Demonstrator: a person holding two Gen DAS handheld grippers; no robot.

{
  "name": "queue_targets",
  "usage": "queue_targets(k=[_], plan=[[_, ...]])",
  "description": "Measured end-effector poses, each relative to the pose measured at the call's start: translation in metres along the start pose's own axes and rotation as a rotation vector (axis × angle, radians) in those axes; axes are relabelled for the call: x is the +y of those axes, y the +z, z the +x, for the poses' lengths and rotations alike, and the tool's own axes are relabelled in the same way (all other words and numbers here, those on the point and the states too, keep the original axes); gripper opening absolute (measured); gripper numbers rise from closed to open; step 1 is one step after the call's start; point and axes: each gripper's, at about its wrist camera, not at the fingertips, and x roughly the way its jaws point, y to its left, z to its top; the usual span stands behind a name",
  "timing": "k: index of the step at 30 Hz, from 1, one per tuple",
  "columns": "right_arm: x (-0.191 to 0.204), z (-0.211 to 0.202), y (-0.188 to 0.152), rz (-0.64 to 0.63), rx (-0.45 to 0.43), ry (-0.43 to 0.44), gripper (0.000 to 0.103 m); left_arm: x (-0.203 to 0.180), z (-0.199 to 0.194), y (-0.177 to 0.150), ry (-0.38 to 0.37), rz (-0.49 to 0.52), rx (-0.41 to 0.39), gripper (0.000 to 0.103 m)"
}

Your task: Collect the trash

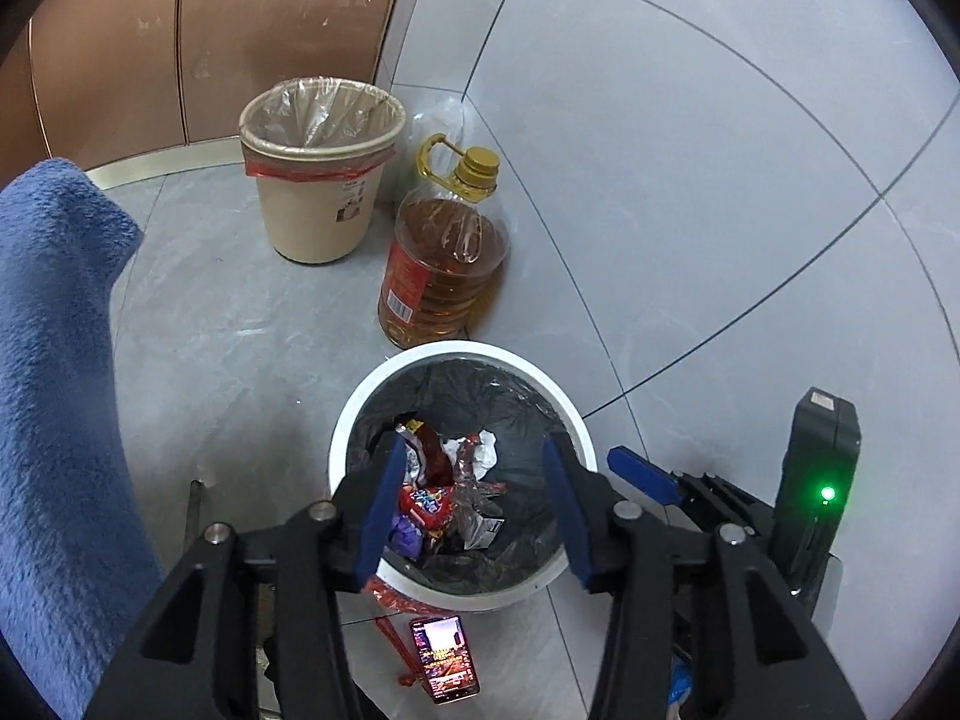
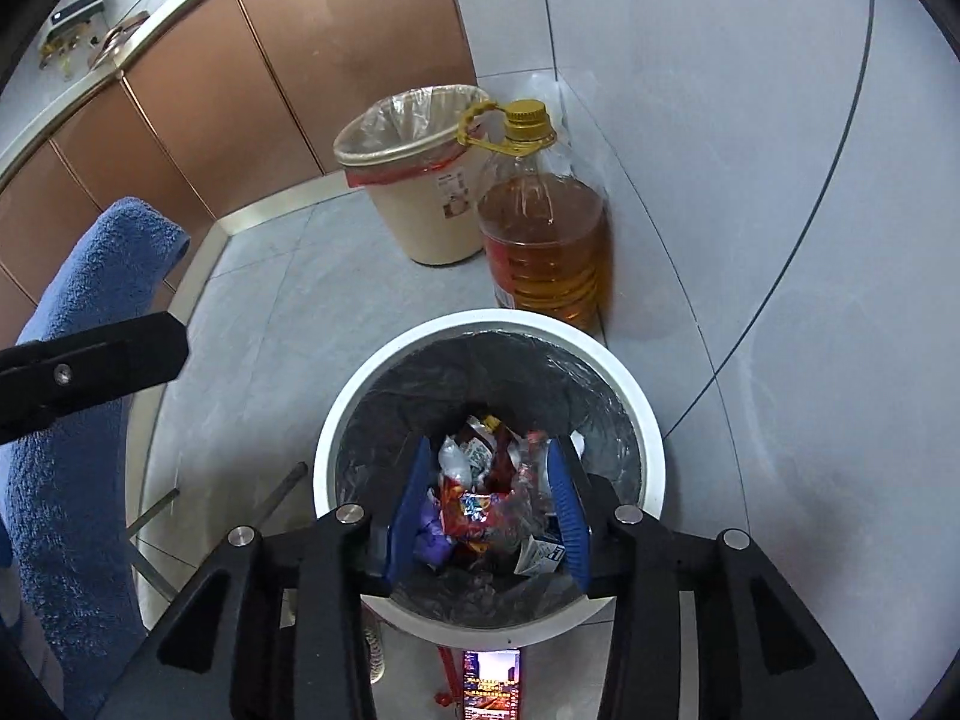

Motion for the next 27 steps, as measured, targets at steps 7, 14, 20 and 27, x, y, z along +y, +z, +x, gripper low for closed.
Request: queue_targets(k=[7,14,20,27], plan=[[0.016,-0.039,-0.006,-0.02,-0.066,0.005,0.044,-0.007,-0.05,-0.015,0.043,0.012,-0.081,0.046],[0.053,-0.11,-0.021,-0.1,-0.181,0.023,0.053,-0.013,-0.134,-0.05,0.145,0.042,-0.228,0.046],[0.094,-0.176,-0.044,-0.186,-0.283,0.041,0.063,-0.01,-0.2,-0.09,0.262,0.038,-0.341,0.053],[0.14,-0.239,-0.075,-0.29,-0.388,0.062,0.078,-0.001,-0.267,-0.136,0.396,0.019,-0.464,0.059]])
